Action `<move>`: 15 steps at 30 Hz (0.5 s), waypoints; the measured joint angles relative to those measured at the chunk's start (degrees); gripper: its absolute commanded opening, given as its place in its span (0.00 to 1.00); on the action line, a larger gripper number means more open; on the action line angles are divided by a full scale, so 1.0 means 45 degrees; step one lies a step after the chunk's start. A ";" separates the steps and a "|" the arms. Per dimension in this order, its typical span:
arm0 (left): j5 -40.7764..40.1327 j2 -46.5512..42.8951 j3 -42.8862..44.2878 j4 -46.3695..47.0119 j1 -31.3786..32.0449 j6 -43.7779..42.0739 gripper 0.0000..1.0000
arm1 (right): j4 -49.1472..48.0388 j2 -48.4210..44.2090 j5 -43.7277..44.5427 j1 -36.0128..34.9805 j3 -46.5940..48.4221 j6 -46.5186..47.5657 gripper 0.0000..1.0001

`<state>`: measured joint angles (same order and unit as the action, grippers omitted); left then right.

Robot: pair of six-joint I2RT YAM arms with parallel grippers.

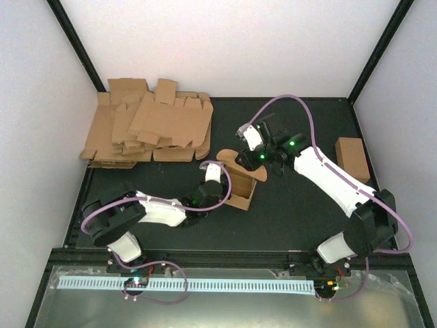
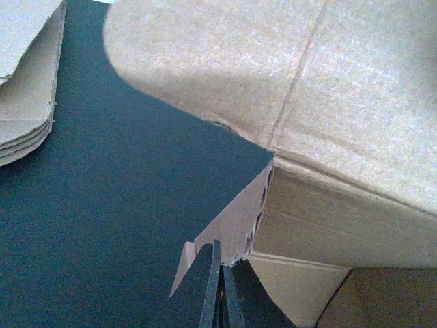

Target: Fold the paper box

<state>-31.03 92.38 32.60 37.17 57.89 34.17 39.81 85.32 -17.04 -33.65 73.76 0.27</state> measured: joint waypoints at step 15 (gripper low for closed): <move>0.1059 0.0000 -0.0738 0.1069 0.0015 -0.0835 0.14 | -0.0068 -0.1054 -0.0573 0.0068 -0.1525 -0.0073 0.18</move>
<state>-26.26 92.38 29.28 41.98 57.95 30.41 39.51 80.58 -19.62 -33.34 66.89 -0.05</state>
